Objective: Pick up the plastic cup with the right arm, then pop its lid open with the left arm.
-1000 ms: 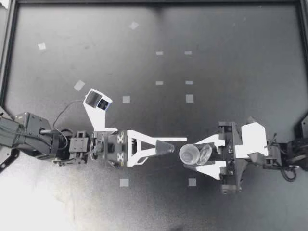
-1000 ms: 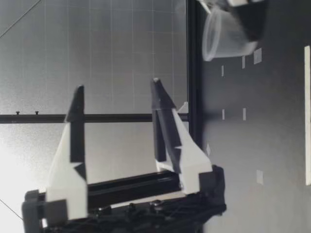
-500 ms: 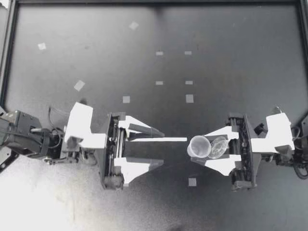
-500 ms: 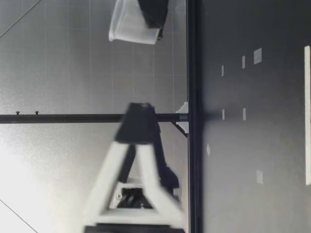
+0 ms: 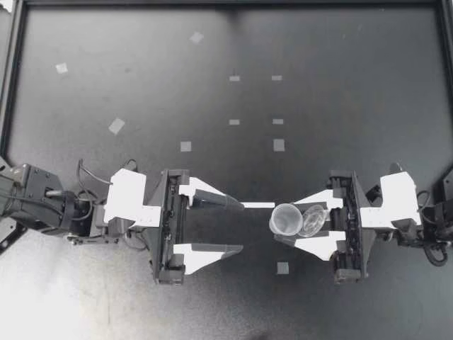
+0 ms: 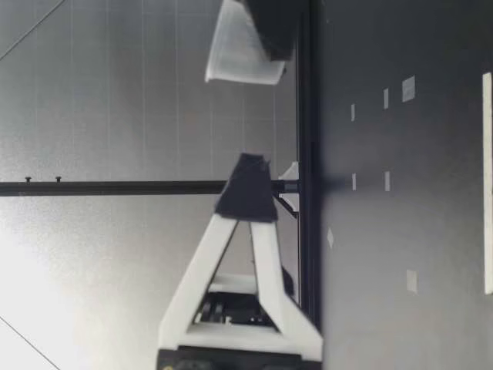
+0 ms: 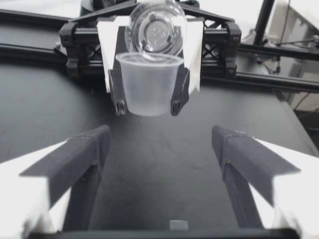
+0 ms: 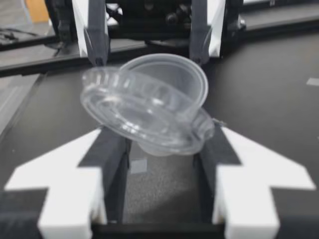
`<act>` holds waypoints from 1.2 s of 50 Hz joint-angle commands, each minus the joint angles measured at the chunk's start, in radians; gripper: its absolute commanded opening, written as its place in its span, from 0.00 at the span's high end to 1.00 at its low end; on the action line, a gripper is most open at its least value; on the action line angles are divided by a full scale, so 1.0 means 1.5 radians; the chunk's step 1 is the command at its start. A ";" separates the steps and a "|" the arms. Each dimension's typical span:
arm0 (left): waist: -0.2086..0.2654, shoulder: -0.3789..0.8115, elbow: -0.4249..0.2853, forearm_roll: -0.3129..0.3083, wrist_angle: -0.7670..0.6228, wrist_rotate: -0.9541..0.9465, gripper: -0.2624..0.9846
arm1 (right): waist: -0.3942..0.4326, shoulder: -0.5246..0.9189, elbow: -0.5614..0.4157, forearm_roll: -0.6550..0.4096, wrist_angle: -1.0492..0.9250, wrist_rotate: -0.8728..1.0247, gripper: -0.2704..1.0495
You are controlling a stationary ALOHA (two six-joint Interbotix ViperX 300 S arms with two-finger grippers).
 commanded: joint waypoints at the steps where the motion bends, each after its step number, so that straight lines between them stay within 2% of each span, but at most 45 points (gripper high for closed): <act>1: -0.002 -0.020 -0.011 0.001 -0.003 0.002 0.20 | 0.001 -0.015 -0.009 -0.001 0.003 -0.002 0.49; 60: -0.002 -0.017 -0.011 0.001 -0.003 0.005 0.20 | 0.001 -0.016 -0.015 -0.002 0.018 -0.002 0.49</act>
